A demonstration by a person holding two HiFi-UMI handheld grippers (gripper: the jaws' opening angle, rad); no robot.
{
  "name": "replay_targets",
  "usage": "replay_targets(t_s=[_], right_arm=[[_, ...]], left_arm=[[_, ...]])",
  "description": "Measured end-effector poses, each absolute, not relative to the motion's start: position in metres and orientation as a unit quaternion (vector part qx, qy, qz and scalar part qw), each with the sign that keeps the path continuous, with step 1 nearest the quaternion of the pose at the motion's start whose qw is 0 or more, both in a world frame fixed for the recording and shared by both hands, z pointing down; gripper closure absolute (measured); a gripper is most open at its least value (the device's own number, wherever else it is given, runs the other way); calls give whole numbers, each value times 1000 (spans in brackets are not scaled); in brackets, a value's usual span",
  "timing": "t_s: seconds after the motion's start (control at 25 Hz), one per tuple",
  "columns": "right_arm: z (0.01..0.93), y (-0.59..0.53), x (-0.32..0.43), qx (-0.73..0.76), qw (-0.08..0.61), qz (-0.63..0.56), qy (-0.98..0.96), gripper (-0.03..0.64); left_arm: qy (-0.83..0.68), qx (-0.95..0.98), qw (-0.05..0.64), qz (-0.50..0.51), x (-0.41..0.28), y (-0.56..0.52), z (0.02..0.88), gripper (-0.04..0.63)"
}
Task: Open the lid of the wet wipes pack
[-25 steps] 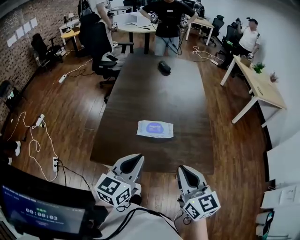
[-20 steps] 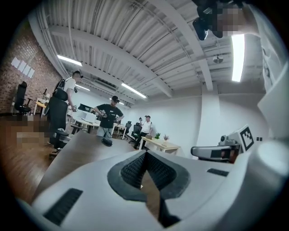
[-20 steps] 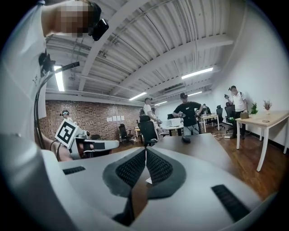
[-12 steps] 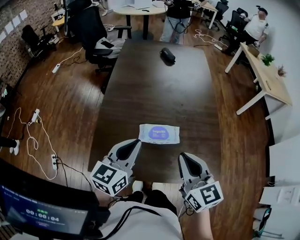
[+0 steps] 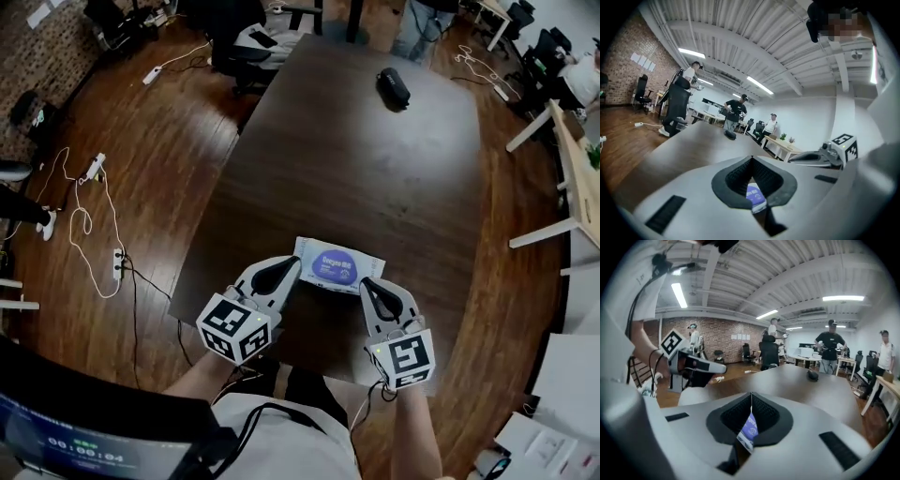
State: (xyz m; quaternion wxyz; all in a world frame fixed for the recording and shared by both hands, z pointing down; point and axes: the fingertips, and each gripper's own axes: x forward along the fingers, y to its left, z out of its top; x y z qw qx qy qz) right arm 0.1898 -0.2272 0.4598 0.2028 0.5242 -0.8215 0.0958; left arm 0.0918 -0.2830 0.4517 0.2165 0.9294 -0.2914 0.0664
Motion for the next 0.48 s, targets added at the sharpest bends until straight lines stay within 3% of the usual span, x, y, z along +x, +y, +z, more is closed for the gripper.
replay_targets(t_s=[0.2,0.36,0.48], right_arm=[[547,-257,172,406,337,63,-847,593],[589,-269,166,329,415,57,-847,364],[606,-274,164,292,447,59,-844,314]], left_arm=[[-299,913,230,153,110,-286,537,594],[-320,889,255,204,113,-285,584,594],[-332,873,280,221,113,-281,604,595]])
